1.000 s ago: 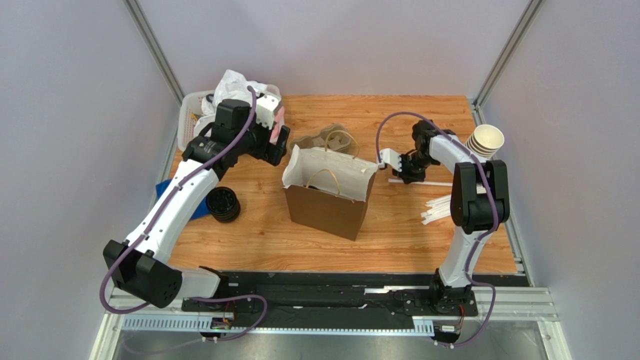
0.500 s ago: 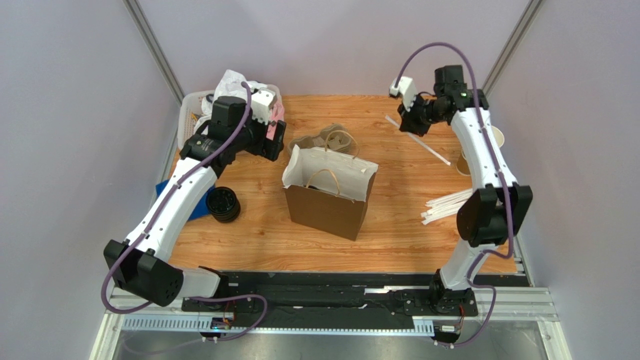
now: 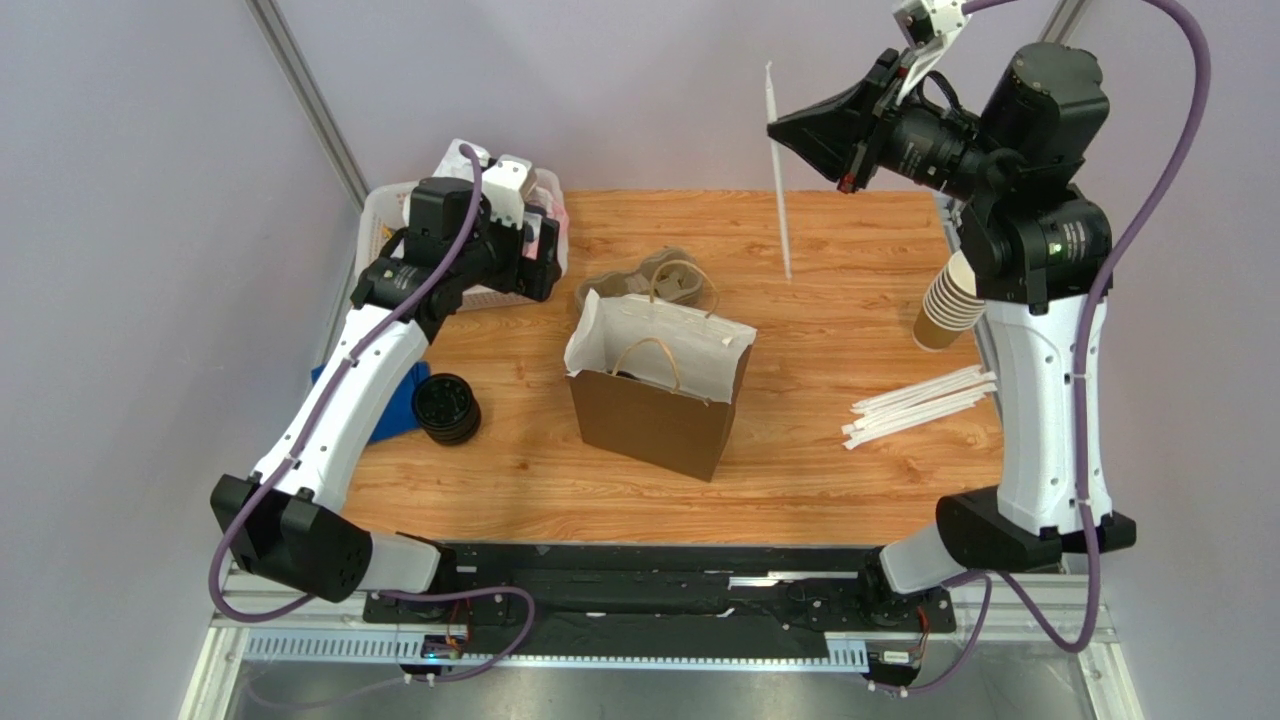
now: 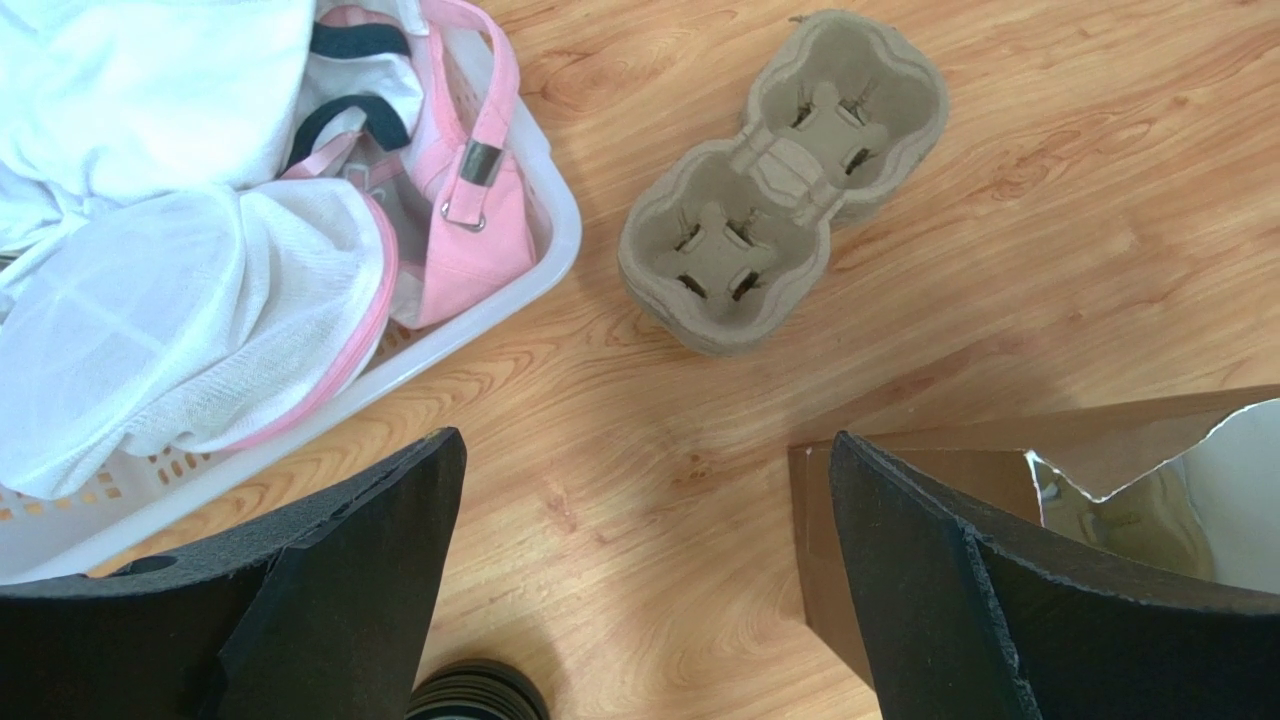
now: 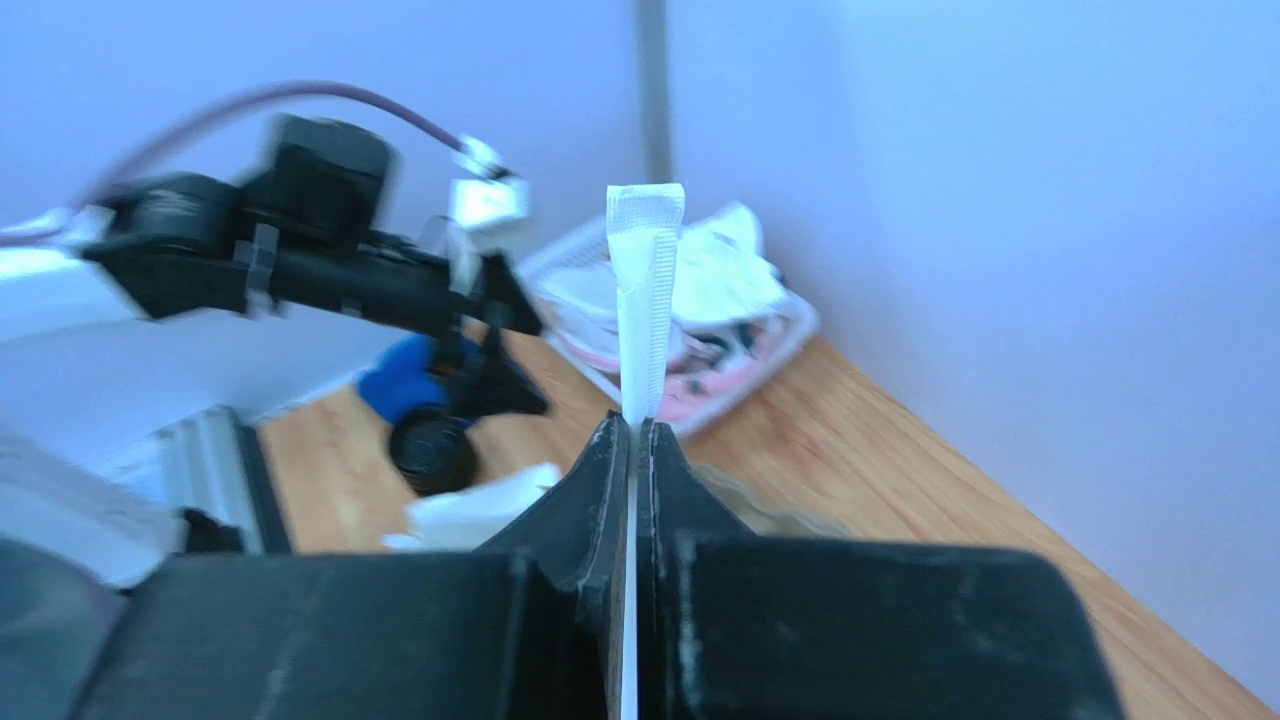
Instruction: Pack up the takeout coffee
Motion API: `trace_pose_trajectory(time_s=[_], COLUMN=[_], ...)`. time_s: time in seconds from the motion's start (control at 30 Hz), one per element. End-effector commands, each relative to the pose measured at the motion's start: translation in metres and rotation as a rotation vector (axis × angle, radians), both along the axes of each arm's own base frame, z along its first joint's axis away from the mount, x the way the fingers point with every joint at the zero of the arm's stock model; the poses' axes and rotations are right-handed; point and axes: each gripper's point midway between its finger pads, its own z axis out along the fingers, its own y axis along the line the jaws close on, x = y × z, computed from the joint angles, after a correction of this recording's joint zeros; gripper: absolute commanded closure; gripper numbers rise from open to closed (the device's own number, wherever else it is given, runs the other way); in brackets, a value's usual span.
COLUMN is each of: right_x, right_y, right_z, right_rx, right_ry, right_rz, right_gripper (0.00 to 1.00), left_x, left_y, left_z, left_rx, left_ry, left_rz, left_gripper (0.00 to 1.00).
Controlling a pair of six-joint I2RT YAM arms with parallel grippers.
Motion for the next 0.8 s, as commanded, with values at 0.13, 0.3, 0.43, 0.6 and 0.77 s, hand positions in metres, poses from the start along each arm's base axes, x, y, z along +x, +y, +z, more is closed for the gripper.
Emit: trace_pose_trajectory(time_s=[0.13, 0.3, 0.43, 0.6, 0.77], right_x=[-0.066, -0.072, -0.068, -0.064, -0.068], right_y=[0.092, 0.123, 0.129, 0.131, 0.126], right_z=[0.008, -0.039, -0.075, -0.133, -0.163], right_rx=[0.167, 0.072, -0.005, -0.112, -0.182], right_ry=[0.093, 0.064, 0.03, 0.052, 0.04], right_rz=[0.312, 0.3, 0.275, 0.267, 0.285], right_gripper=[1.0, 1.0, 1.0, 1.0, 1.0], left_x=[-0.015, -0.036, -0.055, -0.067, -0.076], left_y=[0.005, 0.012, 0.019, 0.025, 0.028], left_z=[0.038, 0.027, 0.029, 0.029, 0.031], left_rx=[-0.034, -0.038, -0.042, -0.031, -0.035], left_ry=[-0.123, -0.128, -0.142, -0.159, -0.166], left_rz=[-0.014, -0.009, 0.003, 0.011, 0.012], left_gripper=[0.01, 0.01, 0.01, 0.01, 0.01])
